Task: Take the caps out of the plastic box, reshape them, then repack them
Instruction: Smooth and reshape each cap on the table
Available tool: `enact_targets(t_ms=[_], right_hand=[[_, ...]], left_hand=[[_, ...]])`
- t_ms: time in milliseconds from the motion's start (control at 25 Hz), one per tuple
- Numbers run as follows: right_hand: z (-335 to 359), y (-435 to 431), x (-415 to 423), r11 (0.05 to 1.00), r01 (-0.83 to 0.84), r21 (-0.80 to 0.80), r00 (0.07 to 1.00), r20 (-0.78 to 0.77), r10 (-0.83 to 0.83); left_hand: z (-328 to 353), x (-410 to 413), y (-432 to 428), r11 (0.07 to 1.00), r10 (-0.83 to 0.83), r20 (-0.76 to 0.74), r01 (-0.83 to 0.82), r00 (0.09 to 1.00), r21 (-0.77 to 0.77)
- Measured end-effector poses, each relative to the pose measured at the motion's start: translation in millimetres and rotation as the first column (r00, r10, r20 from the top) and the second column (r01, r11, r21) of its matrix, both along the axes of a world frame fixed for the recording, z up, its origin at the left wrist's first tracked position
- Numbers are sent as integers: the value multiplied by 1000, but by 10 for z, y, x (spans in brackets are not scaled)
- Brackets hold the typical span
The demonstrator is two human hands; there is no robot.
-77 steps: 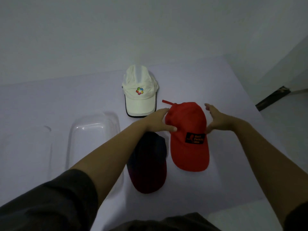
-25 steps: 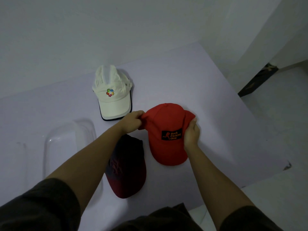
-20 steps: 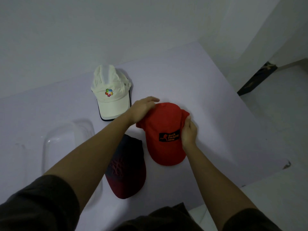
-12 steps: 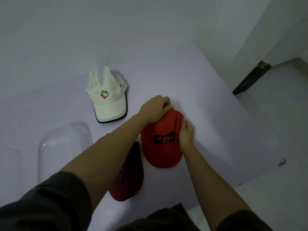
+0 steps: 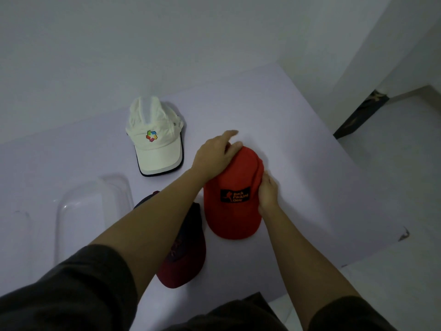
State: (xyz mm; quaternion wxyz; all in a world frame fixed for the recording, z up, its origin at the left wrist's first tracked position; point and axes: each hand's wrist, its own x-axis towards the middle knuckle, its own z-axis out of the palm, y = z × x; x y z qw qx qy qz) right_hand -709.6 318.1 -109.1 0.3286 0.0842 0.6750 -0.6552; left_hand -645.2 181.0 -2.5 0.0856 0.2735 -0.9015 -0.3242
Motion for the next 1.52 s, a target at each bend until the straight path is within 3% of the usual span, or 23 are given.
enact_targets(t_ms=[80,160,240,360,480,640,840,960,1040,1160,1280,1400,1520], right_hand=[[-15,14,-12,1000,-15,9,1000,-10,15],[0,19,-16,1000,-8,19,998,-67,9],[31,31,-2,1000,-15,28,991,-133,19],[116,66,6,994,-109,16,973,-205,110],[145,82,-45,977,-209,-43,958,-207,196],[132,10,-148,976,-208,-56,969,-144,199],[136,0,-155,994,-61,-95,995,-81,54],[117,-56,-160,991,-42,-129,997,-72,33],[145,-48,-175,991,-84,-105,985,-158,67],[169,29,-269,968,-251,-6,927,-290,238],[105,144,-412,848,-474,235,757,-383,529],[203,251,-477,738,-603,305,682,-285,674],[203,275,-539,718,-603,349,660,-289,694]], left_hand=[[-18,120,-126,917,298,-11,-283,955,282],[-79,290,-199,717,458,107,-438,882,542],[-129,420,-148,663,326,179,-359,928,656],[-181,457,-157,674,208,118,-229,971,702],[-97,456,-193,600,60,92,-110,994,793],[6,424,-208,638,-175,158,-11,972,770],[-76,474,-227,484,-83,127,-72,988,872],[-138,473,-174,545,-203,163,-27,966,838],[-140,455,-152,587,-184,167,-28,969,809],[-200,435,-158,653,-24,160,-106,987,750],[-340,450,-180,712,82,190,-191,978,676],[-423,513,-239,648,143,223,-262,964,716],[-398,576,-347,618,125,239,-264,963,741]])
